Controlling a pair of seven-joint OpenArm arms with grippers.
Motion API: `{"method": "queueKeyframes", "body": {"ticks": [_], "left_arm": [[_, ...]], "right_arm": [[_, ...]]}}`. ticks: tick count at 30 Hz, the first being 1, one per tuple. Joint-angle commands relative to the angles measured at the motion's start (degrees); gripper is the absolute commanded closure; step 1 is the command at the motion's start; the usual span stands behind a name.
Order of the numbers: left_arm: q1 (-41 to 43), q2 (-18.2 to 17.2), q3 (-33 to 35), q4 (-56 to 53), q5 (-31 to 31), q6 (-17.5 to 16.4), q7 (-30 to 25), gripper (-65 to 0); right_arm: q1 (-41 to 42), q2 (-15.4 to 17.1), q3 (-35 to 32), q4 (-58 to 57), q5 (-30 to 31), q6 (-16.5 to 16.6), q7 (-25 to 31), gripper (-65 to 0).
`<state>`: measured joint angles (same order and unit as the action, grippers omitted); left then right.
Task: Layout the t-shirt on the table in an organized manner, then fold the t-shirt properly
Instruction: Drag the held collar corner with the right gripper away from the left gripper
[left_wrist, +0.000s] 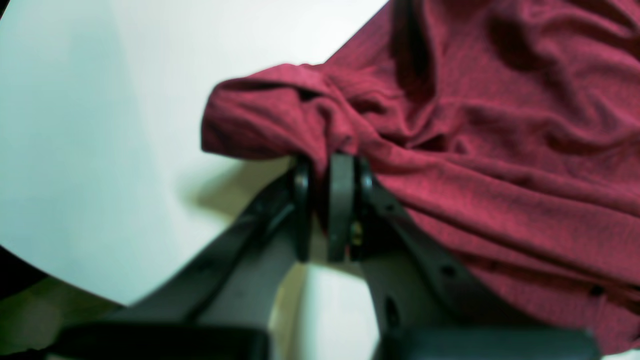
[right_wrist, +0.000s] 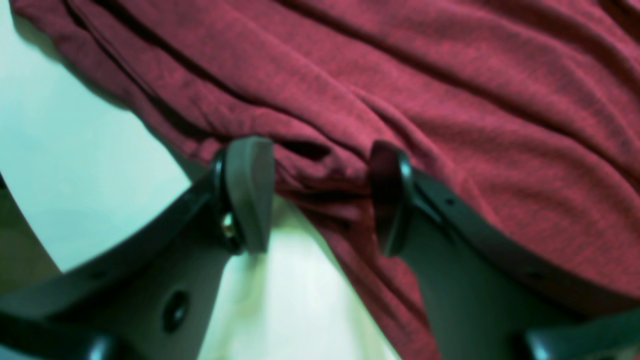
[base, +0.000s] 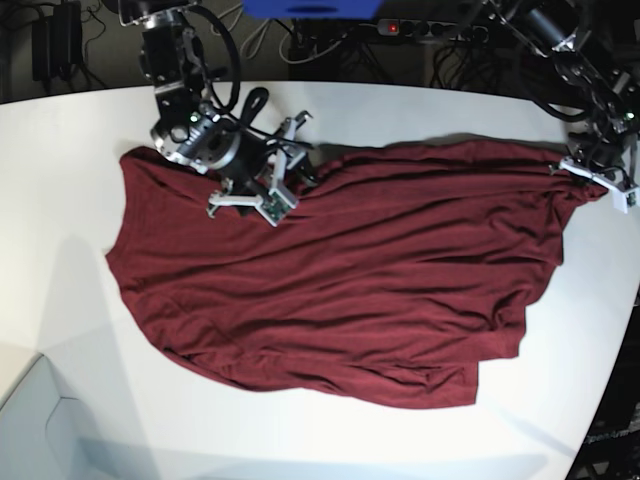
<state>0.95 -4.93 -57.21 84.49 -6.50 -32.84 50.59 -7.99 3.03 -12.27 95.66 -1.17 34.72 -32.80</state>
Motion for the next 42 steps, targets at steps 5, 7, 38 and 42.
{"method": "queueKeyframes", "body": {"ticks": [5, 7, 38, 42], "left_arm": [[0.06, -1.01, -0.06, 0.83, -0.49, -0.08, -1.23, -0.2], [0.06, -1.01, -0.15, 0.74, -0.49, -0.08, -1.23, -0.2], [-0.20, -1.09, -0.33, 1.18, -0.49, -0.08, -1.23, -0.2], [-0.38, -1.09, -0.33, 1.27, -0.49, -0.08, -1.23, -0.2]], "right_arm": [[0.56, -0.17, -0.43, 0.83, 0.86, 0.05, 1.81, -30.9], [0.74, 0.09, -1.57, 0.83, 0.86, 0.05, 1.81, -30.5], [-6.74, 4.40, -2.63, 9.62, 0.77, 0.05, 1.28, 0.0], [-10.96, 4.58, -2.63, 14.19, 0.77, 0.05, 1.28, 0.0]]}}
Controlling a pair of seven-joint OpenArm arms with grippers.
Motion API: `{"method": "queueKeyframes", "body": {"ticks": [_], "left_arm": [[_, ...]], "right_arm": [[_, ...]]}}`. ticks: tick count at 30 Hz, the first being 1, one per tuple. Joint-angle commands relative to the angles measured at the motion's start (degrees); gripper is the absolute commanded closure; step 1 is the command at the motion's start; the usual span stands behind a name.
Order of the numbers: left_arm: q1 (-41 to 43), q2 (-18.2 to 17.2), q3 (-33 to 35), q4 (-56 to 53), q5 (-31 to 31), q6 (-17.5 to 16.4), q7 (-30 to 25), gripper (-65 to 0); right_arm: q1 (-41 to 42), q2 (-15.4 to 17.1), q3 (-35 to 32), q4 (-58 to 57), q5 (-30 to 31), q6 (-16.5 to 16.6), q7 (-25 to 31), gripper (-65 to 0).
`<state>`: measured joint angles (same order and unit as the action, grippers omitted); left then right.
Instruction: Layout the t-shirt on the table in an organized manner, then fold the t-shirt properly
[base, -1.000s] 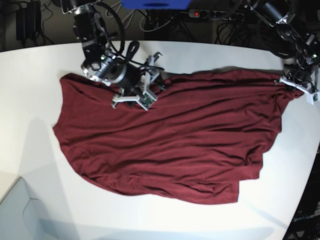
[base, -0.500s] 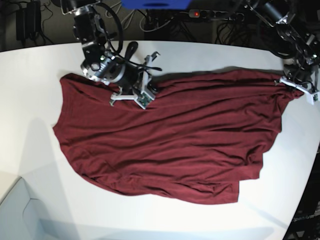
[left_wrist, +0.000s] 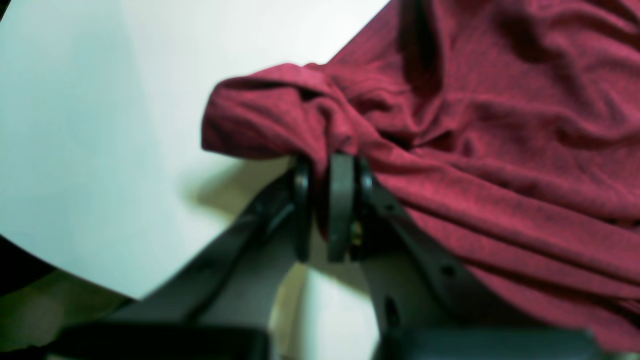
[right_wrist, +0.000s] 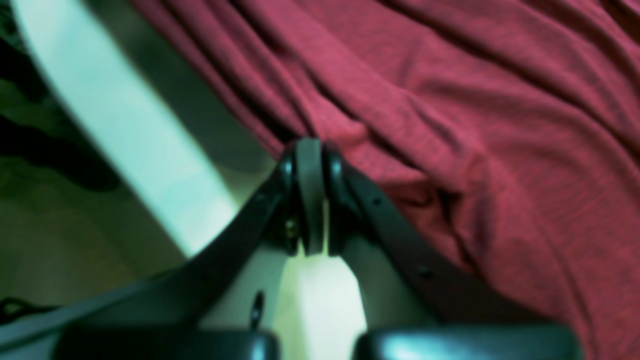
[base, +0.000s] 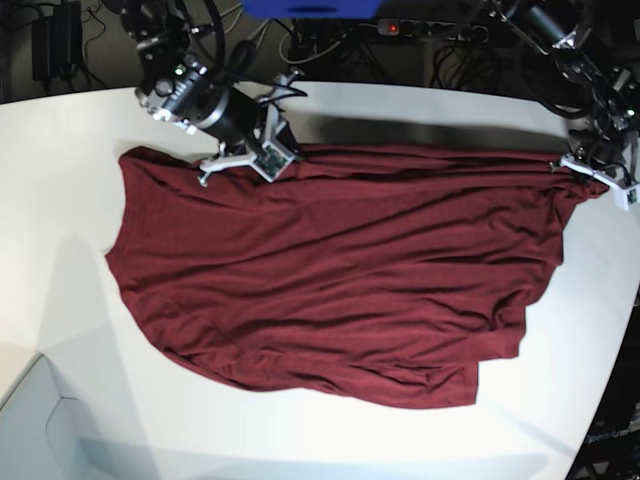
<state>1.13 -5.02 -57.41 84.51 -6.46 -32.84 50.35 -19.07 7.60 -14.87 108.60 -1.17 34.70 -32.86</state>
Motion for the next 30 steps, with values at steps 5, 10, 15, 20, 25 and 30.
{"method": "queueKeyframes", "body": {"ticks": [5, 10, 15, 20, 25, 30], "left_arm": [[-0.64, -1.01, -0.04, 1.25, -0.53, -0.08, -0.98, -0.2], [-0.64, -2.15, -0.04, 1.25, -0.62, -0.08, -0.90, -0.2], [-0.64, -3.47, -0.22, 1.69, -0.62, -0.08, -0.72, -0.2], [-0.55, -3.47, -0.22, 3.53, -0.62, -0.08, -0.63, -0.2], [-0.47, -3.38, -0.22, 3.89, -0.62, -0.17, -0.55, -0.2], [-0.29, -3.38, -0.22, 3.71, -0.62, -0.17, -0.55, -0.2]], "right_arm": [[-3.66, 0.01, -0.12, 2.92, 0.77, 0.07, 1.35, 0.0], [-6.38, 0.01, -0.64, 2.83, 0.77, 0.07, 1.52, 0.0], [-7.35, 0.01, -0.64, 2.48, 0.77, 0.07, 1.43, 0.0], [-7.44, 0.01, -0.64, 1.34, 0.77, 0.07, 1.43, 0.0], [-7.44, 0.01, -0.73, -0.51, 0.86, 0.07, 1.35, 0.0], [-8.49, 0.10, -2.31, -1.65, 0.86, 0.07, 1.87, 0.0]]}}
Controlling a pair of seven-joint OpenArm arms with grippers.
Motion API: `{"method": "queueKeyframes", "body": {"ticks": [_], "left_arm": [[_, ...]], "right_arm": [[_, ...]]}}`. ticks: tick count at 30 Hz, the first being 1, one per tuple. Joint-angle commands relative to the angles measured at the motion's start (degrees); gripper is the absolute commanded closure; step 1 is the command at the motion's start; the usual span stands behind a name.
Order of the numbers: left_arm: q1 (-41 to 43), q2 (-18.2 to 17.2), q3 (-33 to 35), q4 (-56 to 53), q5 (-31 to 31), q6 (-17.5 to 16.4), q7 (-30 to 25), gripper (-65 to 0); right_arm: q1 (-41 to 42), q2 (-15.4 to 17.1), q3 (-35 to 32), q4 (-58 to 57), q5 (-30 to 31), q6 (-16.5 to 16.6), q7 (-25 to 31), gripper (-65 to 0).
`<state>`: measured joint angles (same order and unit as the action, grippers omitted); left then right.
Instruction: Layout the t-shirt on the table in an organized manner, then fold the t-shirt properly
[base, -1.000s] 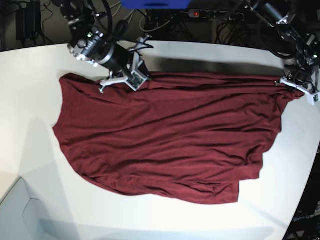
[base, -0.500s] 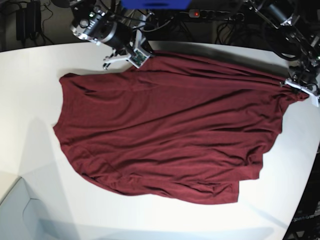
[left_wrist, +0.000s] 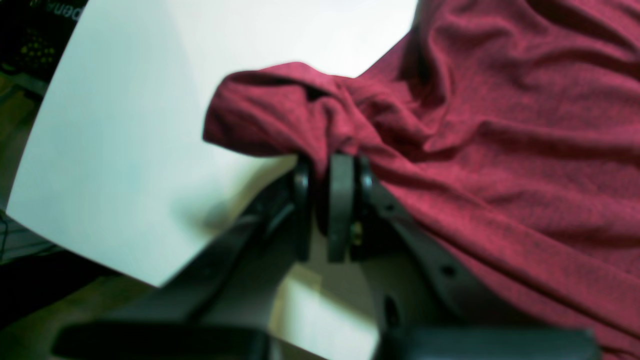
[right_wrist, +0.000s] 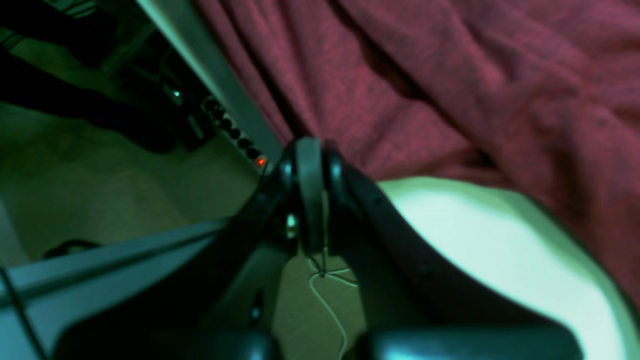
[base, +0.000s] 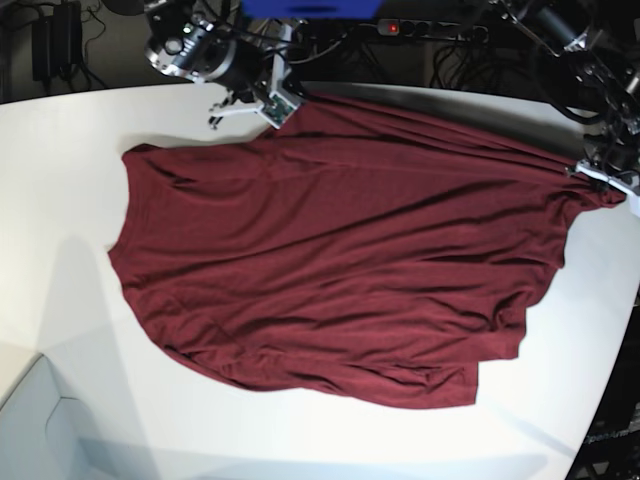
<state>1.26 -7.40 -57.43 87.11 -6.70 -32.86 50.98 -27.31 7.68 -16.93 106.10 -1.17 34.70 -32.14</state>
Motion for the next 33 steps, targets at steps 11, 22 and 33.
{"method": "queueKeyframes", "body": {"ticks": [11, 22, 33], "left_arm": [[-0.51, -1.26, -0.29, 1.90, -0.38, -0.15, -1.18, -0.2], [-0.51, -1.26, -0.29, 5.33, -0.38, -0.15, -1.18, -0.2], [-0.69, -0.91, -0.02, 5.33, -0.38, -0.15, -1.18, -0.2]], "right_arm": [[-0.25, 2.21, -1.75, 8.49, 0.86, 0.07, 1.24, 0.0], [-0.34, 3.09, -1.93, 8.40, 0.95, 0.07, 1.06, 0.0], [-0.34, 2.91, -1.93, 6.12, 0.95, 0.07, 0.80, 0.0]]}}
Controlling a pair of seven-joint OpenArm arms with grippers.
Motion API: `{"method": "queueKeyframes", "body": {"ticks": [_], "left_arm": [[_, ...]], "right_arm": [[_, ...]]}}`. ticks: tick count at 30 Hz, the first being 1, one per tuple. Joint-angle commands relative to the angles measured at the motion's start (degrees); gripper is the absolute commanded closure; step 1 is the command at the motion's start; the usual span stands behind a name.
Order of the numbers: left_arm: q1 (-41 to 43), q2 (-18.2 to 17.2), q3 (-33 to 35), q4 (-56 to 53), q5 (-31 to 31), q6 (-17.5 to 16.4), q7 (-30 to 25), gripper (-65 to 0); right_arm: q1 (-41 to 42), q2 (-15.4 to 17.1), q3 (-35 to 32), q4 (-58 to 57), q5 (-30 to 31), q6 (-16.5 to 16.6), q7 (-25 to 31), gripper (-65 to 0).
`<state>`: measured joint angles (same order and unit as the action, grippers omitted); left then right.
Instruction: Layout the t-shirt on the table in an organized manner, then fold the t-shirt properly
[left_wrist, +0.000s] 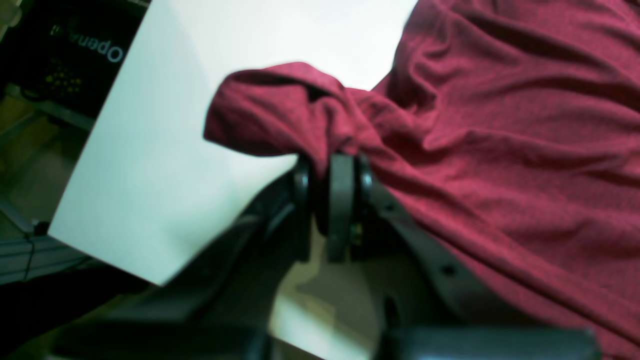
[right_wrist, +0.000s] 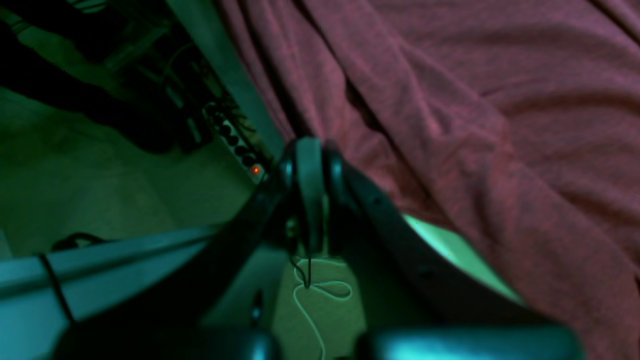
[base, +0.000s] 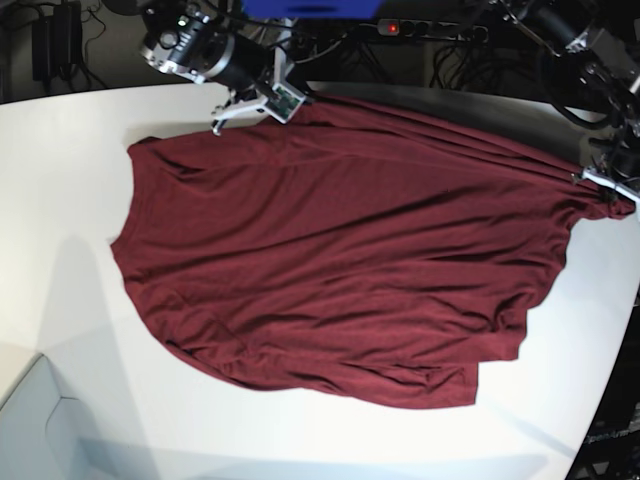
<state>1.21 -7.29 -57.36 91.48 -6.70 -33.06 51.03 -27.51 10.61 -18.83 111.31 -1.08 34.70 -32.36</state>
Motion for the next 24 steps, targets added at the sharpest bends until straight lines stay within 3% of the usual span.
{"method": "queueKeyframes", "body": {"ticks": [1, 12, 19, 24], "left_arm": [[-0.64, -1.02, -0.09, 0.96, -0.38, 0.05, -1.22, -0.2], [-0.64, -1.02, -0.09, 0.96, -0.38, 0.05, -1.22, -0.2], [-0.55, -1.02, -0.09, 0.96, -0.38, 0.05, -1.22, -0.2], [-0.64, -1.02, 0.00, 0.96, -0.38, 0.05, -1.22, -0.2]], "right_arm": [[-0.14, -0.02, -0.03, 0.91, 0.86, 0.07, 1.02, 0.0], [-0.14, -0.02, 0.06, 0.91, 0.86, 0.07, 0.84, -0.9], [-0.23, -0.11, 0.06, 1.00, 0.95, 0.07, 0.84, -22.1], [-0.23, 0.07, 2.52, 1.18, 0.95, 0.07, 0.84, -26.8]]}}
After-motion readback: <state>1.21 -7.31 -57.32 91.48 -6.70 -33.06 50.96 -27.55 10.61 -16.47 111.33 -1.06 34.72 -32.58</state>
